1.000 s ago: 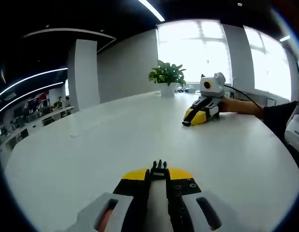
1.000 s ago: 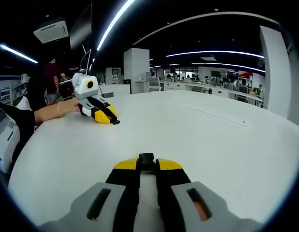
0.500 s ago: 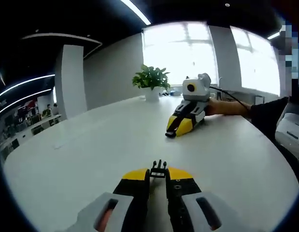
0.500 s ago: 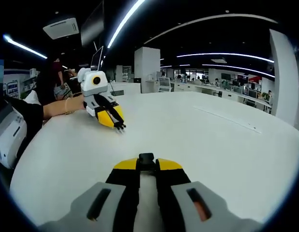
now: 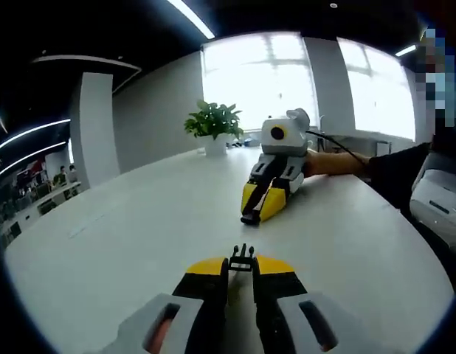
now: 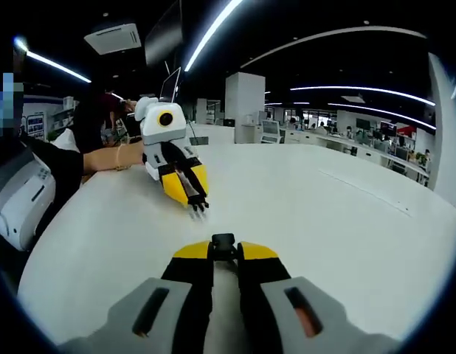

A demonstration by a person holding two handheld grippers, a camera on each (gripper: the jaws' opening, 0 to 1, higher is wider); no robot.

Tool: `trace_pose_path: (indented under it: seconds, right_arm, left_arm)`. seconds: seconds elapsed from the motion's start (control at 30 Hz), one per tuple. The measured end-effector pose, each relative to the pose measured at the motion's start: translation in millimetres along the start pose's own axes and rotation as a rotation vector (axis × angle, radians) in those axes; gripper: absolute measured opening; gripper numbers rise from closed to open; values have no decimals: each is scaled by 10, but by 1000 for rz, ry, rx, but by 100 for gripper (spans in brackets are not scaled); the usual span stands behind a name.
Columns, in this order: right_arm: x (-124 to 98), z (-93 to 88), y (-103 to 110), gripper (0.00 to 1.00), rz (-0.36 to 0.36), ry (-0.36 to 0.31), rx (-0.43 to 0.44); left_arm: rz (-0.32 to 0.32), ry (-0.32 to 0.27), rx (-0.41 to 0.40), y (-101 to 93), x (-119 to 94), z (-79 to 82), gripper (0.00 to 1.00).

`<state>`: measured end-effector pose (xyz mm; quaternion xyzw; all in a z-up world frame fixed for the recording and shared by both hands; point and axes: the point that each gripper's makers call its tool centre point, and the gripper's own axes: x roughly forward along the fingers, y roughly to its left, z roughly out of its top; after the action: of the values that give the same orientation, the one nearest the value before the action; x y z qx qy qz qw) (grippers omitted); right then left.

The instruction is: Snap the two parts of the plastic buckle together until the buckle closes and remains connected.

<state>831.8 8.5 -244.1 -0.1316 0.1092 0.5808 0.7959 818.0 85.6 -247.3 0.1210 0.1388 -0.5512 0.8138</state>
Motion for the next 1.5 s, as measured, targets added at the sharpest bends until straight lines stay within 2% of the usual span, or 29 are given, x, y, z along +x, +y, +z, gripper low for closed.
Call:
trace_pose_path:
  seconds: [0.5, 0.9, 1.5]
  right_arm:
    - [81, 52, 289, 13, 79, 9, -85]
    - [102, 51, 384, 13, 115, 12, -112]
    - [99, 13, 467, 13, 152, 22, -141]
  left_arm:
    - [-52, 14, 35, -210, 92, 1, 13]
    - [-79, 10, 50, -312, 136, 26, 13]
    - [-110, 30, 59, -383, 158, -22, 13]
